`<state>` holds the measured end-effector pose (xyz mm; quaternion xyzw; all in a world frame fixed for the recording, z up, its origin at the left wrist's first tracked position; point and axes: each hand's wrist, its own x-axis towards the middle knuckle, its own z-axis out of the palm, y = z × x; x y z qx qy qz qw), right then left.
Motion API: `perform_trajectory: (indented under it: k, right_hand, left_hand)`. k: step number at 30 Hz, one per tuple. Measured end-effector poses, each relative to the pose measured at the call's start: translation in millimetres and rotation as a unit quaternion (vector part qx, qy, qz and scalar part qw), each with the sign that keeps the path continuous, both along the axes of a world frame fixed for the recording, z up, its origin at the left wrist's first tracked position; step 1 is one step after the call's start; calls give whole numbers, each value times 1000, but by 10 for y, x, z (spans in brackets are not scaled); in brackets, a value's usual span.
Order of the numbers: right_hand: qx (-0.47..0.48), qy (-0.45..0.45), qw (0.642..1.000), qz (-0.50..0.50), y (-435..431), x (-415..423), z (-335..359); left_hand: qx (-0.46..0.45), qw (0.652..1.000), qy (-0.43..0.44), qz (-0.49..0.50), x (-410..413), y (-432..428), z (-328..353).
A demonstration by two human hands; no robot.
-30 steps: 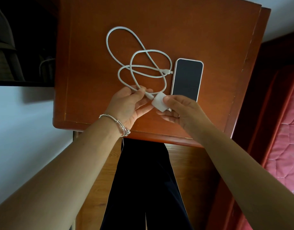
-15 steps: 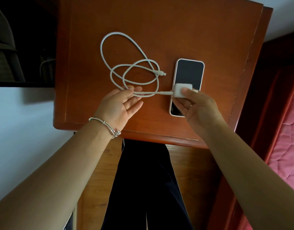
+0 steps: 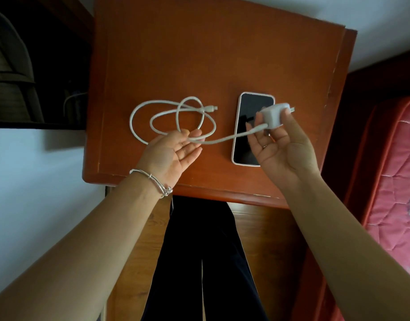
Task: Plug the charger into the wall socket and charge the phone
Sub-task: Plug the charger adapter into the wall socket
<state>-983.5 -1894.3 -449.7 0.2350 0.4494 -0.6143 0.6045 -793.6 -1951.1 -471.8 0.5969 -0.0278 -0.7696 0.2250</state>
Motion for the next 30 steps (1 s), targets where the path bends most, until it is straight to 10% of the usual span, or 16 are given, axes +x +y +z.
perform_trajectory:
  k: [30]
  right_hand:
    - [-125,132,971,152,-582,21,3103]
  left_hand:
    - [-192,980,-55,26,689,-180,2677]
